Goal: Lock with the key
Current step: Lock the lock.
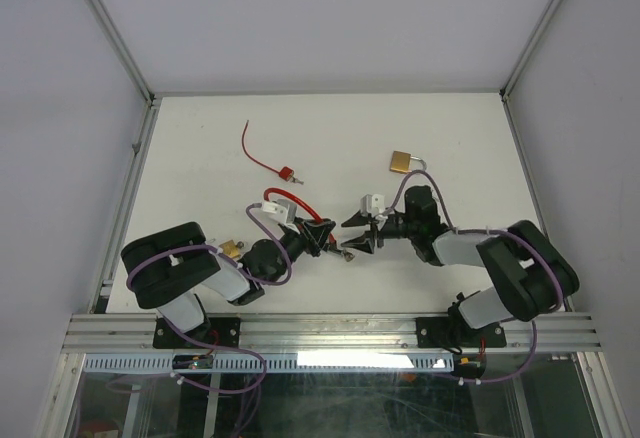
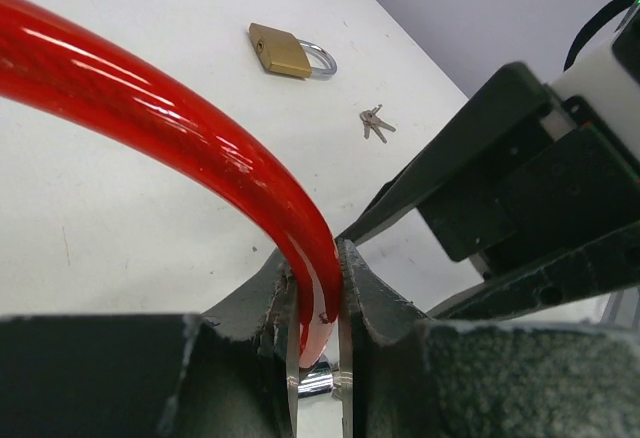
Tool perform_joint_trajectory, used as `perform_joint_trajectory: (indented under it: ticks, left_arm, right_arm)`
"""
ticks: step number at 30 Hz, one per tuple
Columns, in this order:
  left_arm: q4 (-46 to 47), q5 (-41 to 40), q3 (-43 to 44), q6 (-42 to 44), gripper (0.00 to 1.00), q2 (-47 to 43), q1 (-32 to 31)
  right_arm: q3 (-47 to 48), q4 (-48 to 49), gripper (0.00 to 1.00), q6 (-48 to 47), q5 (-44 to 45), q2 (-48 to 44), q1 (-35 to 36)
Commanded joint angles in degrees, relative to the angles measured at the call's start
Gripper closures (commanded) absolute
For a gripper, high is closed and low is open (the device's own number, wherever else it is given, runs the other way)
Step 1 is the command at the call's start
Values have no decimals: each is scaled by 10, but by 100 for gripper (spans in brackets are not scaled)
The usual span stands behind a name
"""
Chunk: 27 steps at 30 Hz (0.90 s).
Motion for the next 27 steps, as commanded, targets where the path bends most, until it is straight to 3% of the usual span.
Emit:
perform_joint_trajectory:
  ticks: [1, 2, 4, 6, 8, 12, 17, 27]
  left_arm:
    - [-14, 4, -13, 28, 100, 10, -2]
    - [-13, 4, -14, 28, 100, 10, -2]
    - [-13, 4, -14, 27, 100, 11, -2]
    - [-12, 4, -15, 25, 100, 11, -2]
    - [-12, 5, -16, 24, 100, 11, -2]
    - [-11, 7, -16, 21, 100, 14, -2]
    - [-11, 13, -12, 19, 100, 16, -2]
    - [-12, 13, -17, 12, 100, 14, -2]
  right_arm:
    - [41, -174, 47, -93, -37, -72, -26]
    - [53, -237, 48, -164, -59, -84, -33]
    - [71, -309, 50, -217, -95, -100, -45]
    - [110, -449, 50, -329, -102, -111, -45]
    - [151, -575, 51, -432, -82, -117, -42]
    - [182, -690, 50, -521, -17, -151, -41]
    - [157, -686, 50, -549, 52, -188, -41]
    - [78, -592, 50, -609, 62, -196, -36]
